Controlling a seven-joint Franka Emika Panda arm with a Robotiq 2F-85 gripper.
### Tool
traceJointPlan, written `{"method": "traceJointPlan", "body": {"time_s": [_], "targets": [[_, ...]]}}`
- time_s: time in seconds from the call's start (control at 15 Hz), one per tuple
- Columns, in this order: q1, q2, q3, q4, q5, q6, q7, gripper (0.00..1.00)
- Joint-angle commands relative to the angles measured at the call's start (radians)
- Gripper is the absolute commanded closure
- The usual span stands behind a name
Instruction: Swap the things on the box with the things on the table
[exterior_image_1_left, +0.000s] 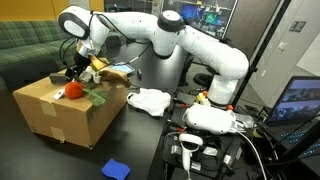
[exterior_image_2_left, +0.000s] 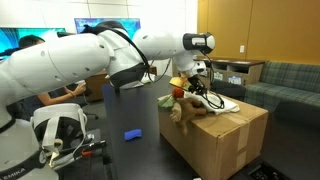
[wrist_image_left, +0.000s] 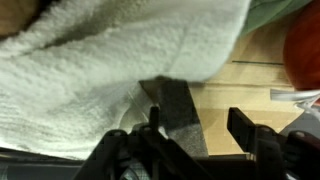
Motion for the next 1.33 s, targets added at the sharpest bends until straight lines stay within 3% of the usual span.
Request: {"method": "traceJointPlan", "body": {"time_s": [0.0,0.33,0.8,1.07,1.13,1.27], "targets": [[-0.004,0.016,0.055,0.026,-0.033,0.028,-0.041,0.58],[-0.004,0.022,0.063,0.025,-0.043,0.038,-0.041,0.95],[-0.011,-0.009,0.060,0.013,-0.043,0.085,-0.041,0.93],[-0.009,-0.070,0.065,0.017,-0.038,0.171,-0.040,0.93],[-0.030,-0.142,-0.065,-0.056,0.104,0.111,-0.040,0.93],[-0.055,-0.211,-0.133,-0.145,0.200,0.108,-0.015,0.93]]}}
